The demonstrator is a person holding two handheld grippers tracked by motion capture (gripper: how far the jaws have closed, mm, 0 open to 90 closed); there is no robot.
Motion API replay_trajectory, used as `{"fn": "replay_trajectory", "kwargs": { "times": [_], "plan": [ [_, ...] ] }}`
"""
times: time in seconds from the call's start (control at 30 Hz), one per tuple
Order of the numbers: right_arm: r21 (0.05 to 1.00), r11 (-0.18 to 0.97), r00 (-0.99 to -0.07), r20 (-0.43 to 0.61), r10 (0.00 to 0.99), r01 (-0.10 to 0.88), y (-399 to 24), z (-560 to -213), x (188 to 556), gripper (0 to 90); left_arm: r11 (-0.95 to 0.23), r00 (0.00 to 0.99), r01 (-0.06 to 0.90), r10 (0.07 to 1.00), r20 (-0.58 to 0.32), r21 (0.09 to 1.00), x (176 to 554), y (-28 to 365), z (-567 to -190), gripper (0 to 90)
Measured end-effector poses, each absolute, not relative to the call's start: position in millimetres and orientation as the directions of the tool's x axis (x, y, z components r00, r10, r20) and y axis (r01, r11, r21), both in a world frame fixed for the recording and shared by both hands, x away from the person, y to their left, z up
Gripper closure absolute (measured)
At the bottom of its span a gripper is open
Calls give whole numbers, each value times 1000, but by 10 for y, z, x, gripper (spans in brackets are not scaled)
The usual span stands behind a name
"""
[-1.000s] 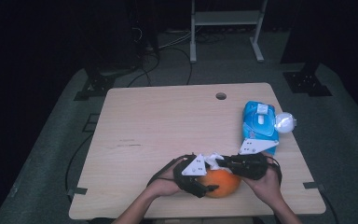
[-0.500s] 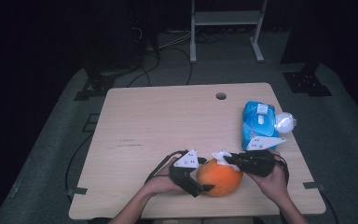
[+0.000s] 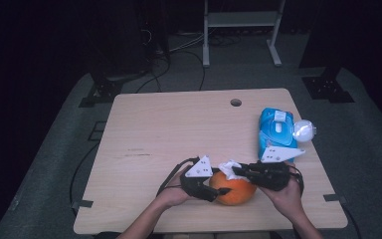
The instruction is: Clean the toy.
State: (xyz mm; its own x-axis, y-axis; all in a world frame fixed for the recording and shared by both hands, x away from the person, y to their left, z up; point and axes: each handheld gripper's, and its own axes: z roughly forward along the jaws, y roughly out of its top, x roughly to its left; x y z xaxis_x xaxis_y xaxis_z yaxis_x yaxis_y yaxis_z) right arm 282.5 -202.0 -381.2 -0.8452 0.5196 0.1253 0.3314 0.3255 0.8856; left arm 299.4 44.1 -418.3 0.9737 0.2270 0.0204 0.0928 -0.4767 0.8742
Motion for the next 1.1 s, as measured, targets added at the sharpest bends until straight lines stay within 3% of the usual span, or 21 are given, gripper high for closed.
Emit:
{"fn": "replay_trajectory", "kwargs": {
  "times": [0.1, 0.43, 0.7, 0.93, 1.1],
  "plan": [
    [884, 347, -847, 95, 523, 314, -1968, -3817, 2835, 820, -470, 971, 112, 240, 5, 876, 3036, 511, -4185, 382],
    [858, 281, -764, 181, 619, 430, -2375, -3993, 2999, 819, -418, 965, 155, 259, -46, 895, 3074, 536, -4140, 385],
    [913, 261, -839, 137, 527, 314, -2054, -3708, 2770, 820, -417, 963, 127, 268, -11, 900, 3018, 535, -3977, 386],
    [904, 208, -817, 214, 536, 373, -2105, -3848, 2871, 819, -425, 959, 129, 283, -4, 896, 3038, 586, -3958, 382],
    [888, 234, -811, 217, 543, 395, -2054, -3922, 2897, 819, -442, 958, 150, 287, -19, 885, 3069, 545, -4036, 363]
  ]
}}
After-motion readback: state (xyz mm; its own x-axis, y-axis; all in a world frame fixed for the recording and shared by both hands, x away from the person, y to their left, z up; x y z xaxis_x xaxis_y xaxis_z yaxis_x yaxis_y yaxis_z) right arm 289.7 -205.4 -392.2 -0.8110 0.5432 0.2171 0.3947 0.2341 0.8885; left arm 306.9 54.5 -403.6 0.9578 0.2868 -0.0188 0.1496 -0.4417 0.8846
